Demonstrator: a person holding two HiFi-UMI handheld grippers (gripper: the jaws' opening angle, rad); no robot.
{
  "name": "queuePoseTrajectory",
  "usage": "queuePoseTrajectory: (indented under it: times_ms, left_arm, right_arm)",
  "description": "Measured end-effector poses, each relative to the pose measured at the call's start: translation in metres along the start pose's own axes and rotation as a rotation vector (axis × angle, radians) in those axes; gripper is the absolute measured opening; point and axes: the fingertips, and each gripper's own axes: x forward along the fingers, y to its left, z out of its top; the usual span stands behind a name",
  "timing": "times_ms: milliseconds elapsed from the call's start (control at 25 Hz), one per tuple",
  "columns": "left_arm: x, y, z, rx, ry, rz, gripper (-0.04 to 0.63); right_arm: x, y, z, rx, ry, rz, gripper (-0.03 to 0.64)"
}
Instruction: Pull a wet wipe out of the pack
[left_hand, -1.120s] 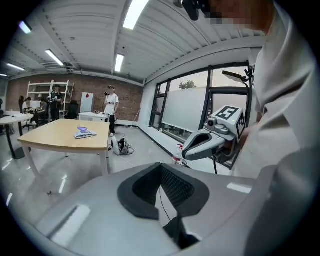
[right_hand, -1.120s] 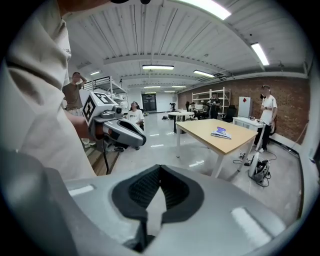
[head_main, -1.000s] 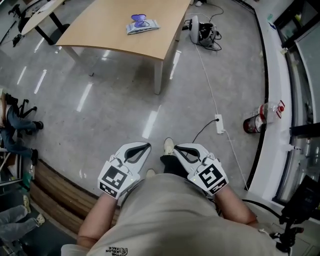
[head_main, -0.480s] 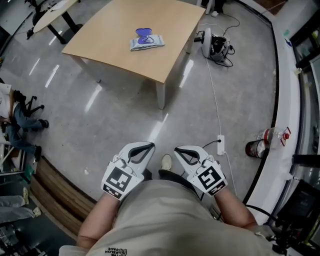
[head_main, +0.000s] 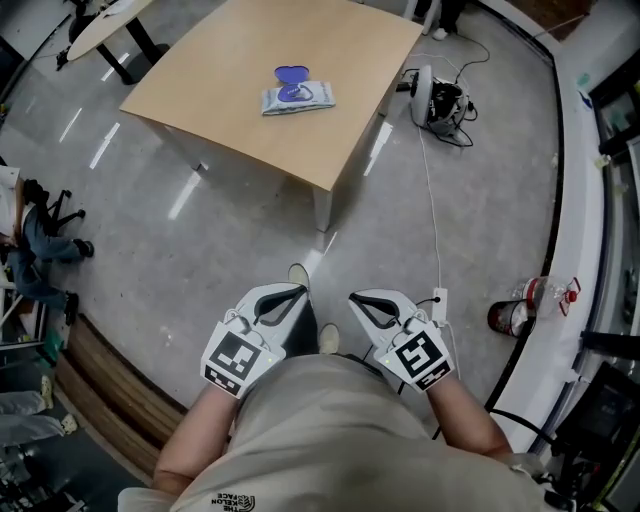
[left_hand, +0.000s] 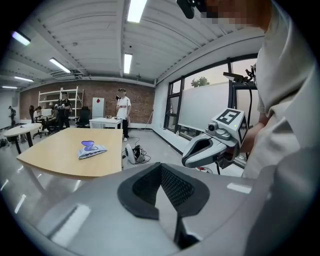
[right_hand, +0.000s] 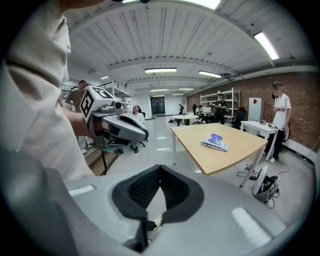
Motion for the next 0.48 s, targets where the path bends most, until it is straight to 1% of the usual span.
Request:
queuePoseTrajectory:
  times_ms: [160,360,480]
  left_arm:
    - [0.023,0.043,0.008,-0.019,-0.014,-0.021,0.006]
    - [0.058,0.098,0.044,0.022,-0.038,-0.073,0.006]
    - [0.068,0.131,0.057,0.043,-0.045,-0.098,0.006]
  right_arm:
    - [0.019,-0.037,0.022,-0.009,0.012,-0.038,0.002]
    - [0.052,-0.092,0.054,-0.013,0.022,-0.077,0.002]
    - [0.078,-0.117,0.074,-0.012,0.022,-0.090,0.002]
